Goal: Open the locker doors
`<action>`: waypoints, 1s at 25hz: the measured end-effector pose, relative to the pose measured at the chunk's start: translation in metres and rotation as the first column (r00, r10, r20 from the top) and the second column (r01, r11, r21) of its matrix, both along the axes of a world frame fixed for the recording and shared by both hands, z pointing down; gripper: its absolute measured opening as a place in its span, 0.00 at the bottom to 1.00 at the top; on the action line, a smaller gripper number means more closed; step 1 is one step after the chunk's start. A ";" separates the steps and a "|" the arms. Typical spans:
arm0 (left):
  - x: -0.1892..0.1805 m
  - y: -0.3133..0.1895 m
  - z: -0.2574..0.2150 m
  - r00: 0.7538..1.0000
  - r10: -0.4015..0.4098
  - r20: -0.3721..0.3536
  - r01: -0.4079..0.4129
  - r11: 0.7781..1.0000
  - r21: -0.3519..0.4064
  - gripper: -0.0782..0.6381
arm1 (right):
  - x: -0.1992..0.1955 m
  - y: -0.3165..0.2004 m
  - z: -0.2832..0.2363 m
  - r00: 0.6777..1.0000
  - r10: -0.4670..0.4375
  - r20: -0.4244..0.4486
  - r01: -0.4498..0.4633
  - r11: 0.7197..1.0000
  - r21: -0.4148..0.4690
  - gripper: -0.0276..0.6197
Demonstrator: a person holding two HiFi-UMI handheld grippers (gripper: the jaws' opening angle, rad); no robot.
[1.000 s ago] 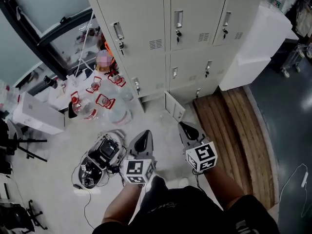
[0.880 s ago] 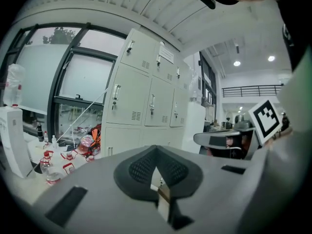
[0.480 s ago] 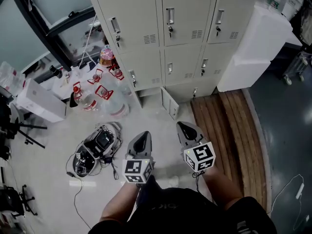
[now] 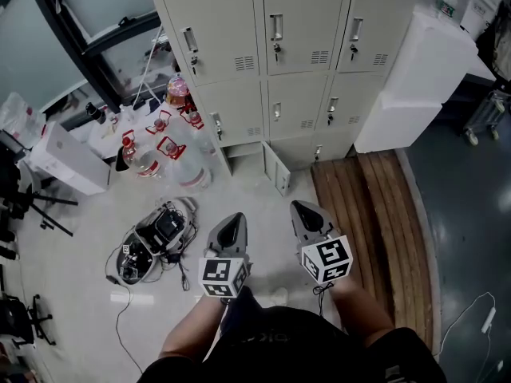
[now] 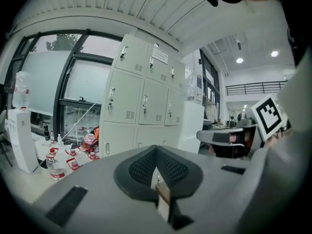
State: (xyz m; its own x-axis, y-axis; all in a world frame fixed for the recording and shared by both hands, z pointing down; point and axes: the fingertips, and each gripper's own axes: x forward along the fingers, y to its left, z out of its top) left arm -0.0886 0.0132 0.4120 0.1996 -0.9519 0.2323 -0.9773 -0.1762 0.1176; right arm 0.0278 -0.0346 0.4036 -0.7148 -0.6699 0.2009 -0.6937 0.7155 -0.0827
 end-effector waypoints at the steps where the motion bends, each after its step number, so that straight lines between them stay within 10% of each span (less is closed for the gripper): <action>1: 0.001 0.001 0.000 1.000 0.001 0.002 -0.001 1.000 0.001 0.11 | 0.001 0.001 0.000 1.000 0.001 0.000 -0.001 1.000 -0.001 0.04; 25: 0.001 0.027 -0.008 1.000 0.029 -0.003 -0.029 0.999 0.030 0.11 | -0.004 0.029 -0.006 1.000 0.022 0.015 -0.022 1.000 0.008 0.04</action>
